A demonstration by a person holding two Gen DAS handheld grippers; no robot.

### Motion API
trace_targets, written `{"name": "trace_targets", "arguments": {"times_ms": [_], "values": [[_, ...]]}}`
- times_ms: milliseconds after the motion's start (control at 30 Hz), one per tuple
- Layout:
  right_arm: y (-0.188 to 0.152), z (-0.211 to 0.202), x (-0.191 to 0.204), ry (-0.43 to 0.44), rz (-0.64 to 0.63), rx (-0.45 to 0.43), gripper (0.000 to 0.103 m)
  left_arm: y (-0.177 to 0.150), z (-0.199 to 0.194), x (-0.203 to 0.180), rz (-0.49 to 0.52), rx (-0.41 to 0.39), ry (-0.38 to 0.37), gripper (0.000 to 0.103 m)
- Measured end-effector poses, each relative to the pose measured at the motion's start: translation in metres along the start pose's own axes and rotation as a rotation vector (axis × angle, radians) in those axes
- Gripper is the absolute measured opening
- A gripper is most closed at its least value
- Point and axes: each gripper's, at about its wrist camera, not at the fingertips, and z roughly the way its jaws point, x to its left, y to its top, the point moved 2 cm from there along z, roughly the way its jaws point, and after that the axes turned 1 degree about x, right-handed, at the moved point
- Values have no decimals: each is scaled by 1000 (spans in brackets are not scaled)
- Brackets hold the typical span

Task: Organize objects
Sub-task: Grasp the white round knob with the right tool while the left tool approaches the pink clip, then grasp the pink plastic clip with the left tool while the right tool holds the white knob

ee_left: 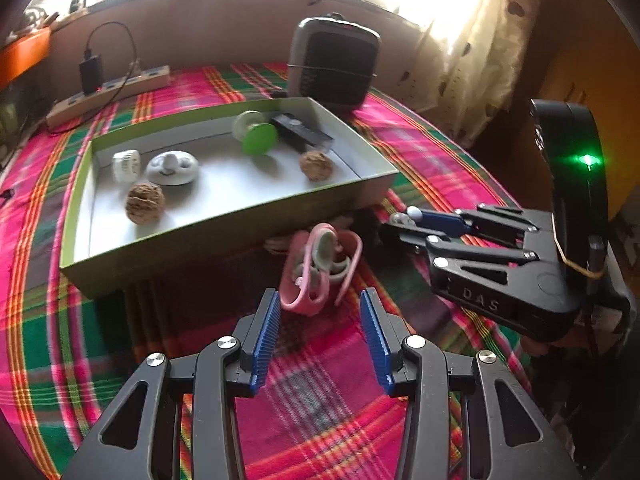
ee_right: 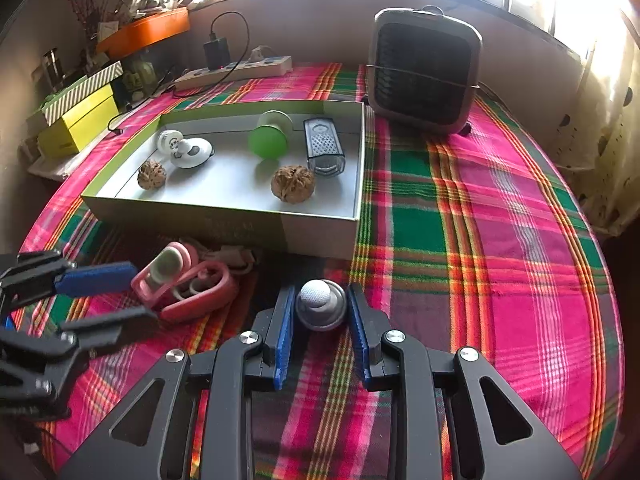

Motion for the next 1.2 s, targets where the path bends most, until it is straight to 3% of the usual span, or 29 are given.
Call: {"name": "trace_targets", "arguments": {"times_ms": [433,1200], "values": [[-6,-5,-8,-2,16,-3,27,11,11,22,-110,16,19,40],[-6,-4,-8,9,19,-2,27,16,12,33,-182,-1,24,38]]}}
